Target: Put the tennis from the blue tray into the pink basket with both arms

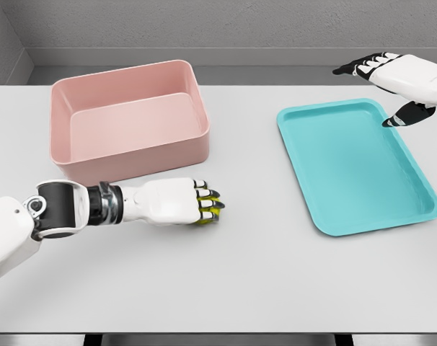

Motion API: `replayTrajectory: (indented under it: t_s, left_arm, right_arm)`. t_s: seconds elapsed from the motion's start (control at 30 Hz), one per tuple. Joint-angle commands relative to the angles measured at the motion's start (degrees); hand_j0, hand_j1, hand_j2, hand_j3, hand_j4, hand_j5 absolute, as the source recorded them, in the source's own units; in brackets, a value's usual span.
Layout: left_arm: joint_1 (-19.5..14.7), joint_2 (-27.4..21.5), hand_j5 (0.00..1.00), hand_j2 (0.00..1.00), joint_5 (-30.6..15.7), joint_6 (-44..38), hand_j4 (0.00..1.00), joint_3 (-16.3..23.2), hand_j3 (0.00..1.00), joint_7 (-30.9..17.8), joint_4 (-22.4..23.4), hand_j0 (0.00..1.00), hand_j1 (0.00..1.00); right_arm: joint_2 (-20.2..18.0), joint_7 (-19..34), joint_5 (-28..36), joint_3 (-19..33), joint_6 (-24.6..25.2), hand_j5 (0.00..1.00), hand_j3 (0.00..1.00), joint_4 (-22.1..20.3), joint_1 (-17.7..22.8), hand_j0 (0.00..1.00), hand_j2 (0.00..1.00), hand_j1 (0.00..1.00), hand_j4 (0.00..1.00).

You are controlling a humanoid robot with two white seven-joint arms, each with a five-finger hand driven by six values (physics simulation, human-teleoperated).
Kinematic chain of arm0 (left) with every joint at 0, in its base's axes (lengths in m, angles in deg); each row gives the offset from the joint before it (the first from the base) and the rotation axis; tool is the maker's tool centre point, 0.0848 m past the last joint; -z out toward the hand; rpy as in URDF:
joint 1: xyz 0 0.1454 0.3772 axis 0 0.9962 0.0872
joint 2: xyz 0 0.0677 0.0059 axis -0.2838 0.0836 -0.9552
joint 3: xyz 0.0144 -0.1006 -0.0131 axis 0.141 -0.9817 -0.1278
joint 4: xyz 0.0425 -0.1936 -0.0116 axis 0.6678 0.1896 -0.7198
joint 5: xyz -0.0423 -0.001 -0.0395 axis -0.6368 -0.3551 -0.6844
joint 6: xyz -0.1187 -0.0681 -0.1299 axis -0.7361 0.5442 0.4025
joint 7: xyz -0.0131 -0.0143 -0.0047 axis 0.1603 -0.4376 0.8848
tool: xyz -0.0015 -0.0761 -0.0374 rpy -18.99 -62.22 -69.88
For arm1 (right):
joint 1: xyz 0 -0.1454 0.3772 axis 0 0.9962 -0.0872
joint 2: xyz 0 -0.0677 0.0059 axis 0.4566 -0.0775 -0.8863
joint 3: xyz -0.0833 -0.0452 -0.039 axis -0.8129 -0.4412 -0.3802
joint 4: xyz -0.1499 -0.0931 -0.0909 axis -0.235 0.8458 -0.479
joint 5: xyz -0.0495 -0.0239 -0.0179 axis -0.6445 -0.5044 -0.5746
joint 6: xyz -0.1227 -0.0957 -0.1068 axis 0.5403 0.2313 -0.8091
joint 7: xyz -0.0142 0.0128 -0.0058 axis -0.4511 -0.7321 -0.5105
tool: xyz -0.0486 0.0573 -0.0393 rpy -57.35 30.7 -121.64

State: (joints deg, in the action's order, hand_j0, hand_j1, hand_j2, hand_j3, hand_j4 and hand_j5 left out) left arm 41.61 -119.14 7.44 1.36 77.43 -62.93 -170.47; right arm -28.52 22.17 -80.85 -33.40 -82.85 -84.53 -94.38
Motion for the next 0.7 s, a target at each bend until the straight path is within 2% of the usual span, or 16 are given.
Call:
replayTrajectory:
  t_s: [0.0,0.1,0.3,0.43,0.67]
  left_arm:
    - [0.0,0.0,0.58,0.58,0.3,0.1,0.58,0.4,0.58,-1.5,0.0,0.58,0.58]
    - [0.0,-0.1,0.55,0.55,0.4,0.1,0.55,0.9,0.55,-1.7,0.0,0.55,0.55]
    - [0.0,0.0,0.31,0.31,-0.2,0.1,0.31,0.8,0.31,-1.7,0.1,0.31,0.31]
    - [0.1,0.9,0.26,0.26,0.5,0.1,0.26,0.9,0.26,-1.7,0.1,0.26,0.26]
    - [0.1,1.0,0.25,0.25,0.8,0.1,0.25,0.8,0.25,-1.7,0.7,0.25,0.25]
  right_arm:
    - [-0.1,0.0,0.1,0.0,0.0,1.00,1.00,0.0,0.0,1.00,1.00,1.00,1.00]
    - [-0.1,0.0,0.1,0.0,0.0,1.00,1.00,0.0,0.0,1.00,1.00,1.00,1.00]
    - [-0.1,0.0,0.1,0.0,0.0,1.00,1.00,0.0,0.0,1.00,1.00,1.00,1.00]
    - [-0.1,0.0,0.1,0.0,0.0,1.00,1.00,0.0,0.0,1.00,1.00,1.00,1.00]
    - [-0.1,0.0,0.2,0.0,0.0,1.00,1.00,0.1,0.0,1.00,1.00,1.00,1.00]
